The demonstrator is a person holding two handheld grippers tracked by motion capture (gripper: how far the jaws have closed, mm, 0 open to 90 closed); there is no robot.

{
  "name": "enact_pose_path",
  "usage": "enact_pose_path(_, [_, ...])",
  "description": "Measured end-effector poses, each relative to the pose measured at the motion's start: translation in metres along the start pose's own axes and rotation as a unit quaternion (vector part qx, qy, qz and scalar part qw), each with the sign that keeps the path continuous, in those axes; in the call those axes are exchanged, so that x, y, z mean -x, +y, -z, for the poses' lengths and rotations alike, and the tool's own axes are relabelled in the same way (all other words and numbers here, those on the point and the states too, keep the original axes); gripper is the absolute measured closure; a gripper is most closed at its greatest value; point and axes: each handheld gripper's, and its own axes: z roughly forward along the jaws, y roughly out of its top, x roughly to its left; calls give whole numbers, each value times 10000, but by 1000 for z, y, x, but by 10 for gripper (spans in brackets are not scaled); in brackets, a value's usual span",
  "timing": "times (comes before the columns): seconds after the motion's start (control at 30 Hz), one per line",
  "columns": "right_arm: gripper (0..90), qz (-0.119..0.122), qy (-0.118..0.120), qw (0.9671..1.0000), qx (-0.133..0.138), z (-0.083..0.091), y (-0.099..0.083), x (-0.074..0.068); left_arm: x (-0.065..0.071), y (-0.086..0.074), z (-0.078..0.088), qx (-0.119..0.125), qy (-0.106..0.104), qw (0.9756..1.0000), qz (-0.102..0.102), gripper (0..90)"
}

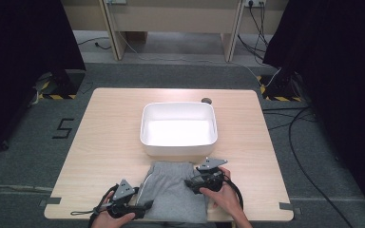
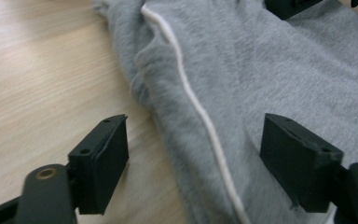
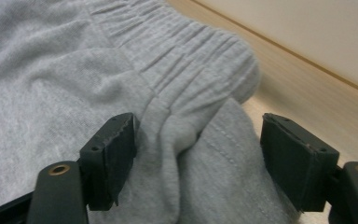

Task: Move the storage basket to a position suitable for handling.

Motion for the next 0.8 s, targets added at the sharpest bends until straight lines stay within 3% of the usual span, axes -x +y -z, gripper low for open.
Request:
enact_pose_path(0.2, [256,-86,8,9999,59,1,0,3,0,-3,9,104,9,9998,164,190])
enact_pose_path(0.47, [258,-78,-1,10000,22,0,0,2,6,-9,5,-40,16,10000,24,205])
enact_pose_path(0.63, [283,-41,12,10000,26,-1,0,1,13,-12,3,86,-109,9998,-109,374])
enact_pose_path(0.8, [356,86,84,9999,41,-2,0,0,13,-13,4,146,-197,9997,-78,452])
